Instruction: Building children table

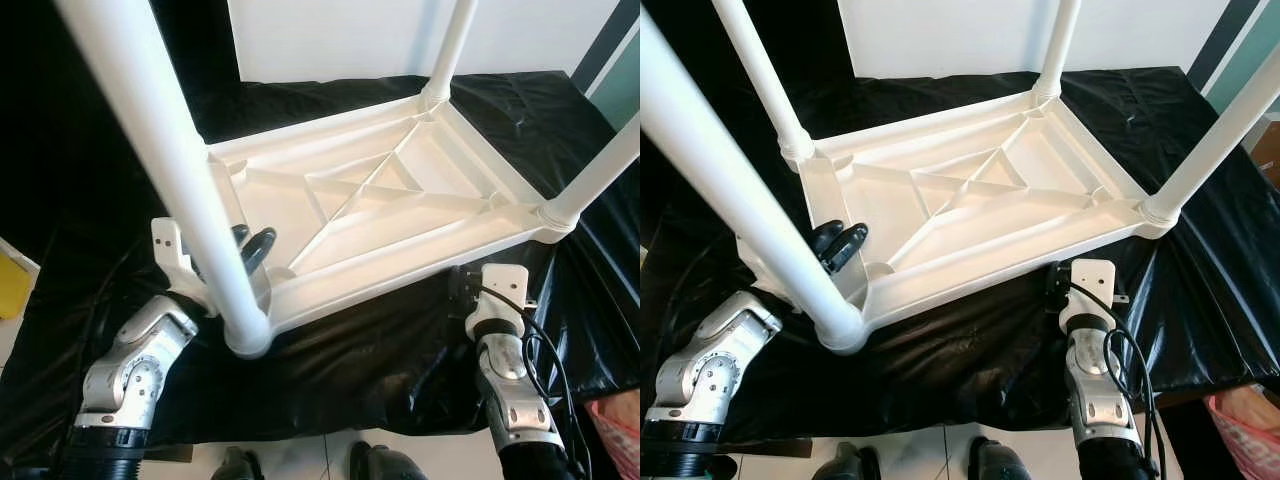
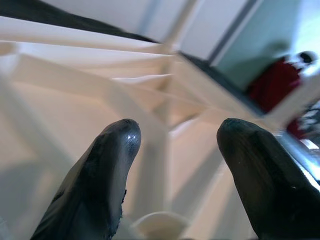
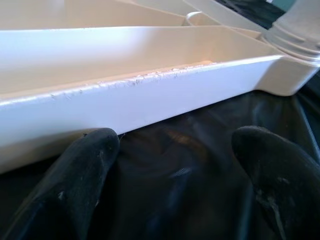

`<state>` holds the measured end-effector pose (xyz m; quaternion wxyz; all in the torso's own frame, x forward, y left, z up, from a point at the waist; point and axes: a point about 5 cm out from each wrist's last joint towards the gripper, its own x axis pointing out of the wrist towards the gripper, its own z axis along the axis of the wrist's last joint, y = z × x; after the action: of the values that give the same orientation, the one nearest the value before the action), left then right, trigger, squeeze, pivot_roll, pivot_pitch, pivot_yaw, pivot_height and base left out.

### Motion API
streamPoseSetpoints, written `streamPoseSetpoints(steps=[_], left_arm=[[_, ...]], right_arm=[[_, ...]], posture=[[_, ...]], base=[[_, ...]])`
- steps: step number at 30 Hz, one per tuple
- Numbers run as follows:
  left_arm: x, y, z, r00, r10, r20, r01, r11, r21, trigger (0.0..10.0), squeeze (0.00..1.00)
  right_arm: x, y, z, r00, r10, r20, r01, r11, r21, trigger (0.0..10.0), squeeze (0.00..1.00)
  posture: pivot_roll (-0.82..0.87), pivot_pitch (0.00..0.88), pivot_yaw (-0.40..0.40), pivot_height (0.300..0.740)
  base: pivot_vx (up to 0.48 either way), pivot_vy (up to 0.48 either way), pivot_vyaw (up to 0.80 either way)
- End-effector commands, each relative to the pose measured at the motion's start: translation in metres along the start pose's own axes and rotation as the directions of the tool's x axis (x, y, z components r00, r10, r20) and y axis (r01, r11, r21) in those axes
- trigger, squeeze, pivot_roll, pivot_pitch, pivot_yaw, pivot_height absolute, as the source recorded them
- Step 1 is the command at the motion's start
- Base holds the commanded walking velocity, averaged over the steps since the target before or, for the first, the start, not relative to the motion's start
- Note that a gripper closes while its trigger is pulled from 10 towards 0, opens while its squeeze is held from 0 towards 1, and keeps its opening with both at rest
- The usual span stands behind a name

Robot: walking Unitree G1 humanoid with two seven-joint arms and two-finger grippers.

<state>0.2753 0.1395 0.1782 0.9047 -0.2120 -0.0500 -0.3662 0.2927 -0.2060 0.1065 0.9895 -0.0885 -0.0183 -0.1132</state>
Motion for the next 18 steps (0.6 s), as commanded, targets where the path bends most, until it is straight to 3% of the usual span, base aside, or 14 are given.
streamPoseSetpoints(steps=[1, 6, 10, 13, 18], left_arm=[[0.002, -0.039, -0.006, 0.868, -0.496, 0.001, 0.496, 0.867, -0.047, 10.0, 0.0], [0.009, -0.065, -0.011, 0.832, -0.552, 0.045, 0.553, 0.823, -0.133, 10.0, 0.0], [0.01, -0.07, -0.011, 0.826, -0.561, 0.052, 0.562, 0.814, -0.147, 10.0, 0.0], [0.012, -0.089, -0.015, 0.781, -0.621, 0.068, 0.62, 0.755, -0.216, 10.0, 0.0], [0.011, -0.098, -0.017, 0.758, -0.649, 0.067, 0.643, 0.725, -0.247, 10.0, 0.0]], right_arm=[[-0.001, 0.009, -0.009, 0.998, 0.055, -0.04, -0.055, 0.998, 0.017, 10.0, 0.0], [0.016, 0.02, -0.004, 0.991, 0.132, -0.029, -0.13, 0.989, 0.073, 10.0, 0.0], [0.018, 0.023, -0.004, 0.989, 0.148, -0.028, -0.145, 0.986, 0.083, 10.0, 0.0], [0.023, 0.037, -0.002, 0.974, 0.226, -0.027, -0.222, 0.969, 0.105, 10.0, 0.0], [0.03, 0.043, 0.002, 0.968, 0.252, -0.008, -0.249, 0.961, 0.121, 10.0, 0.0]], posture=[[-0.1, 0.181, 0.011, 0.74], [-0.1, 0.174, 0.018, 0.74], [-0.09, 0.172, 0.017, 0.74], [-0.09, 0.162, 0.02, 0.74], [-0.1, 0.158, 0.027, 0.74]], base=[[0.0, 0.0, 0.0], [0.0, 0.0, 0.0], [0.0, 0.0, 0.0], [0.0, 0.0, 0.0], [0.0, 0.0, 0.0]])
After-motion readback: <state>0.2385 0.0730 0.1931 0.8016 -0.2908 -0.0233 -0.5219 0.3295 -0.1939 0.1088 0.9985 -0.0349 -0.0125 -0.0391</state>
